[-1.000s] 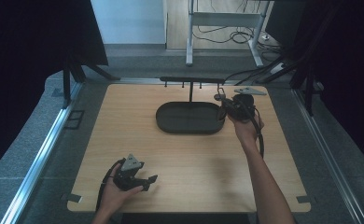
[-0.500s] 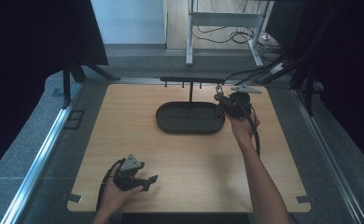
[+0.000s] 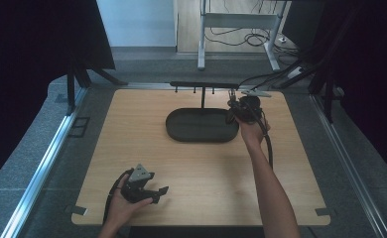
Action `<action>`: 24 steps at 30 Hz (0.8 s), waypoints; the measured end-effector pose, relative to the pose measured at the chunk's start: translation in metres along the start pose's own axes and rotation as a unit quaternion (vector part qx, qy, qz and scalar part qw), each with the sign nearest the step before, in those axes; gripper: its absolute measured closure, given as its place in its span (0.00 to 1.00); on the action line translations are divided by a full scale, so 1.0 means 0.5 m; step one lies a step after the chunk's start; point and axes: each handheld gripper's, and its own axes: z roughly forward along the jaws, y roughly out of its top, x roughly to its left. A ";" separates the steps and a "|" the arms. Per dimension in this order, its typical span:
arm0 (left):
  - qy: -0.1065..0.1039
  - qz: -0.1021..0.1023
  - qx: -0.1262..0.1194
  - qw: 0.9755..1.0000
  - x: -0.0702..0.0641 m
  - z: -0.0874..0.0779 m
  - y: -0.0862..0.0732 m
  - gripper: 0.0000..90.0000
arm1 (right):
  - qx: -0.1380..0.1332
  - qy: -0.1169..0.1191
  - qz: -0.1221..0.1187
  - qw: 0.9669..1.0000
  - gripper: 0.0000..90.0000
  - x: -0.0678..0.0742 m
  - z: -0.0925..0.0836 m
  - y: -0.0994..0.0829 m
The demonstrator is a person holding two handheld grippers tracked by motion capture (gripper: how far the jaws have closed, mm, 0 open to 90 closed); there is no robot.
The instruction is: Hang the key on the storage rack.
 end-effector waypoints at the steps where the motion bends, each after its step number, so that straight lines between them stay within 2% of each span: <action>1: 0.001 0.001 0.001 1.000 0.000 0.001 0.000 0.26 | 0.002 0.000 0.000 1.000 0.90 0.000 0.004 -0.002; 10: 0.003 0.002 0.002 1.000 -0.001 0.002 -0.001 0.26 | 0.012 -0.002 -0.003 1.000 0.88 -0.004 0.013 -0.011; 14: 0.005 0.003 0.004 1.000 0.000 0.003 -0.001 0.26 | 0.006 0.004 0.003 1.000 0.85 -0.008 0.014 -0.015; 18: 0.006 0.002 0.004 1.000 0.001 0.003 -0.002 0.26 | 0.003 0.002 -0.005 1.000 0.72 -0.008 0.010 -0.017; 20: 0.006 0.003 0.004 1.000 0.001 0.003 -0.002 0.26 | 0.006 0.004 0.002 1.000 0.65 -0.010 0.007 -0.019; 24: 0.006 0.003 0.005 1.000 0.000 0.003 -0.002 0.26 | 0.009 0.016 0.000 1.000 0.59 -0.007 -0.003 -0.023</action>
